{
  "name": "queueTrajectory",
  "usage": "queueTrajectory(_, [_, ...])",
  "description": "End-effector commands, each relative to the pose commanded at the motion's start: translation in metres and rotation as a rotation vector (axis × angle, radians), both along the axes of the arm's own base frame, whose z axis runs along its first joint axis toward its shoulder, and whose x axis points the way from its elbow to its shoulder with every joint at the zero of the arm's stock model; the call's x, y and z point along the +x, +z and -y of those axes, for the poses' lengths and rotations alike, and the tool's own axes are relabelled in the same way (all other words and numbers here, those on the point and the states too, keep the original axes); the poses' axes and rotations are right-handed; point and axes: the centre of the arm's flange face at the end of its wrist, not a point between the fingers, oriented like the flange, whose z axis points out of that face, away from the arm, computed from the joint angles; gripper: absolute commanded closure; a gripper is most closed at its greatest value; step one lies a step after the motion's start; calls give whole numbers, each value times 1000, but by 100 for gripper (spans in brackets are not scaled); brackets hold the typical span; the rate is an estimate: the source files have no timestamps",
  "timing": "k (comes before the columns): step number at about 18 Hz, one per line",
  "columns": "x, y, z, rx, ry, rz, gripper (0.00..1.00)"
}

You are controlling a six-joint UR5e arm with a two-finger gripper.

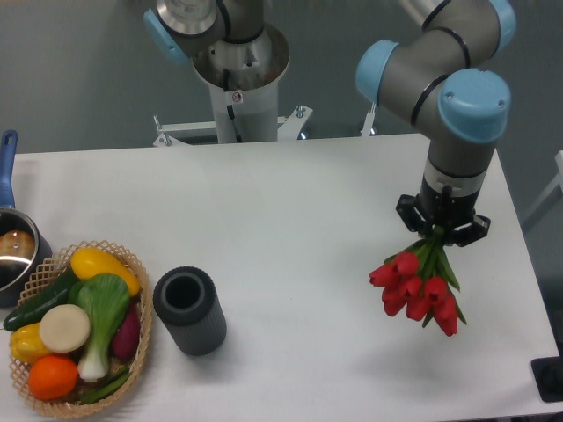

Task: Insert the flowers into the vase
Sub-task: 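Lift the held red tulip bunch with the gripper and swing it toward the vase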

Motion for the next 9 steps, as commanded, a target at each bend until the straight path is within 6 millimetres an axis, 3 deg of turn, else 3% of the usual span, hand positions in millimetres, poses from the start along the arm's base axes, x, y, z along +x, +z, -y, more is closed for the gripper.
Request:
queueTrajectory(5, [3,14,3,18,-2,-17,100])
queueTrajectory(9, [12,17,-14,104,-19,4,100])
